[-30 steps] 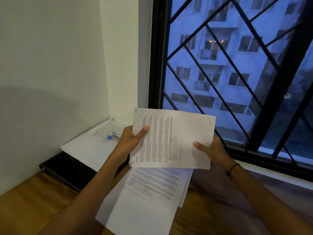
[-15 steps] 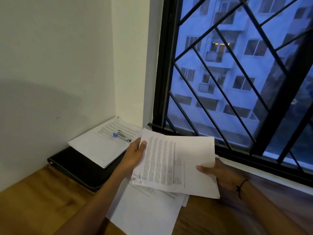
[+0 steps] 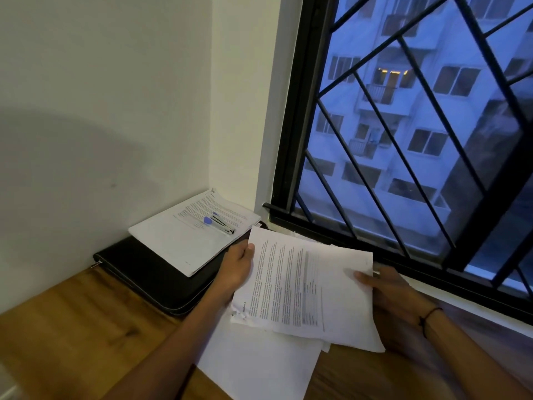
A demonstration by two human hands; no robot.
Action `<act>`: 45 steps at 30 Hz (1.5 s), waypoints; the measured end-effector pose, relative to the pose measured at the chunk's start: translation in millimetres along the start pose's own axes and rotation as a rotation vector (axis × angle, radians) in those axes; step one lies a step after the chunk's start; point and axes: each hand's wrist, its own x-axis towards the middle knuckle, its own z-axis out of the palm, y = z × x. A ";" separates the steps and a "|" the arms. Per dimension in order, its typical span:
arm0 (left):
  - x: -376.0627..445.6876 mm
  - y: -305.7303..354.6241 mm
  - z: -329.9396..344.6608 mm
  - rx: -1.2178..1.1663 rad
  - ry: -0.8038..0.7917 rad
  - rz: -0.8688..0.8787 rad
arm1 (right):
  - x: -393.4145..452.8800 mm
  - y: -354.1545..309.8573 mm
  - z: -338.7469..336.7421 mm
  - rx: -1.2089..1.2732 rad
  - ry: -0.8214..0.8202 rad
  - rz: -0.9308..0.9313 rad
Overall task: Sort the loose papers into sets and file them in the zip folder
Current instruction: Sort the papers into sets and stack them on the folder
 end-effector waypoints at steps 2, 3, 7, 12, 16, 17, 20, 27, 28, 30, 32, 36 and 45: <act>0.9 -4.7 -0.2 0.024 -0.014 -0.004 | 15.5 -4.6 -1.9 -0.074 0.132 -0.058; 1.9 -7.7 0.0 0.036 -0.017 -0.005 | 24.0 -7.9 -3.0 -0.171 0.180 -0.110; 1.3 -11.9 1.5 0.103 -0.023 0.024 | 52.3 -29.8 11.9 -0.401 0.166 -0.328; -2.7 -13.5 1.6 0.189 -0.031 0.084 | 80.8 -58.1 61.1 -0.592 0.041 -0.382; -6.8 -19.4 -2.3 0.232 -0.029 0.122 | 97.4 -79.3 106.2 -0.691 -0.058 -0.428; -8.2 -20.1 -3.8 0.248 -0.021 0.131 | 100.3 -85.1 118.5 -0.703 -0.078 -0.437; -12.1 -20.4 -7.5 0.270 0.004 0.129 | 114.9 -94.8 152.9 -0.722 -0.126 -0.458; -24.3 -30.4 -15.6 0.277 0.038 0.146 | 155.2 -96.6 229.5 -0.818 -0.199 -0.454; -26.6 -32.5 -16.2 0.277 0.040 0.146 | 161.4 -94.6 240.4 -0.847 -0.219 -0.440; -30.9 -34.5 -15.7 0.262 0.041 0.125 | 171.5 -90.9 263.4 -0.946 -0.262 -0.402; -33.3 -34.4 -14.2 0.255 0.051 0.111 | 180.9 -87.8 285.8 -1.086 -0.291 -0.406; -36.4 -32.9 -12.0 0.258 0.087 0.154 | 193.6 -82.2 318.5 -1.293 -0.249 -0.446; -29.2 -39.0 -14.1 0.235 0.046 0.143 | 199.2 -90.8 296.0 -1.146 -0.339 -0.466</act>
